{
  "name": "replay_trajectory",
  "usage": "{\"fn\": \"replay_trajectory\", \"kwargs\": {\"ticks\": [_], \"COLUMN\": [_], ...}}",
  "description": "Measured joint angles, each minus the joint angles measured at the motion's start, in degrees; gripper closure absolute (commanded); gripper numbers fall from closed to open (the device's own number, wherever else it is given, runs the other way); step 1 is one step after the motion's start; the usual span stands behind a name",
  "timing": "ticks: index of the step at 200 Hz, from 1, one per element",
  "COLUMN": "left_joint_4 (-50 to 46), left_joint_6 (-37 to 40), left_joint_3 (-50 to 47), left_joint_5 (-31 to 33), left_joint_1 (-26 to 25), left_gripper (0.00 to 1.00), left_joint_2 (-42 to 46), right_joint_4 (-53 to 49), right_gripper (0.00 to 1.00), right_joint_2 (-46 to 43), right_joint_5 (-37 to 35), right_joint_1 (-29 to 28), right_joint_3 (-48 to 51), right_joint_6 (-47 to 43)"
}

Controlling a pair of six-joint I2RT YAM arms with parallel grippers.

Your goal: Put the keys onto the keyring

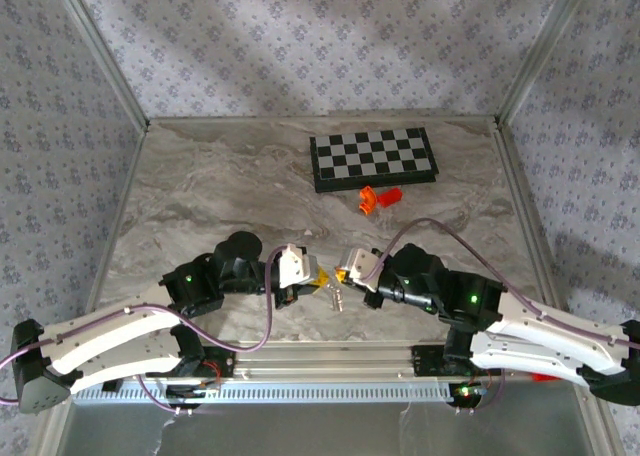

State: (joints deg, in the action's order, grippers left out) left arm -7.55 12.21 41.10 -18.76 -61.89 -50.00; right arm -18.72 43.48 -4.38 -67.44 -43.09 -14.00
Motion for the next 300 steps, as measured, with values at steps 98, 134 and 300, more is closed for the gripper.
{"fn": "replay_trajectory", "kwargs": {"ticks": [98,134,300], "left_joint_4": [0.0,0.1,4.7], "left_joint_6": [0.0,0.0,-10.9], "left_joint_3": [0.0,-0.2,-14.5], "left_joint_5": [0.4,2.4,17.9], "left_joint_1": [0.0,0.0,0.0], "left_gripper": [1.0,0.97,0.01], "left_joint_2": [0.0,0.0,12.6], "right_joint_4": [-0.6,-1.0,-5.5], "right_gripper": [1.0,1.0,1.0], "right_joint_2": [0.9,1.4,18.0], "right_joint_5": [-0.2,-1.7,-2.1], "right_joint_1": [-0.4,-0.4,13.6], "right_joint_3": [-1.1,-1.4,-13.2], "right_joint_6": [-0.4,-0.4,4.9]}}
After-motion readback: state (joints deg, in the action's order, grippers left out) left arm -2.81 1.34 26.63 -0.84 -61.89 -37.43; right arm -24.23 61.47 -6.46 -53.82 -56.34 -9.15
